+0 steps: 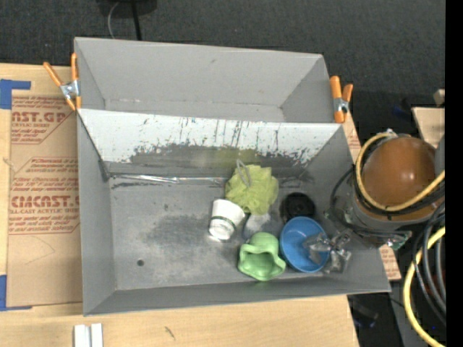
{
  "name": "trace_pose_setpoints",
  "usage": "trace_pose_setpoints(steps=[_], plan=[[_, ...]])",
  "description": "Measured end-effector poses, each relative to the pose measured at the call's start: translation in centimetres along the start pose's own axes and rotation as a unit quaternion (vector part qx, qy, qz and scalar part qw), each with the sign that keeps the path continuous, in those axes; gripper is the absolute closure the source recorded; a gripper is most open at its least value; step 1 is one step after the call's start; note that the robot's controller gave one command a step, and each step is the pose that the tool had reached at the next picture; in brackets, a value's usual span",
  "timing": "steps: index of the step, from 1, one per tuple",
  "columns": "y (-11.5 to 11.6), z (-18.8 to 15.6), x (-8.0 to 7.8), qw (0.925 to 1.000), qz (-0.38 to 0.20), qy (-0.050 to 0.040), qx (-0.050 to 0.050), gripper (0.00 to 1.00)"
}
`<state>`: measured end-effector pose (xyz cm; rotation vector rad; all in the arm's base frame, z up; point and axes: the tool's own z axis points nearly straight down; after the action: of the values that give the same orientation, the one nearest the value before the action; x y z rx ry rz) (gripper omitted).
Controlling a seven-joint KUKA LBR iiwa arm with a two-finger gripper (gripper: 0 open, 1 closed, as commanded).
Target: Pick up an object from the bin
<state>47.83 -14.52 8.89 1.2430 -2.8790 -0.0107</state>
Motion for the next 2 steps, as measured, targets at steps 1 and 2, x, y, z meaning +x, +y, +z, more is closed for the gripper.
trace_pose_setpoints(steps=[1, 2], plan=[[-0.19, -3.23, -0.11, 1.0000, 0.000, -0.0022, 0.004, 1.00], [-0.02, -3.29, -0.06, 1.0000, 0.000, -0.0011, 0.002, 1.00]])
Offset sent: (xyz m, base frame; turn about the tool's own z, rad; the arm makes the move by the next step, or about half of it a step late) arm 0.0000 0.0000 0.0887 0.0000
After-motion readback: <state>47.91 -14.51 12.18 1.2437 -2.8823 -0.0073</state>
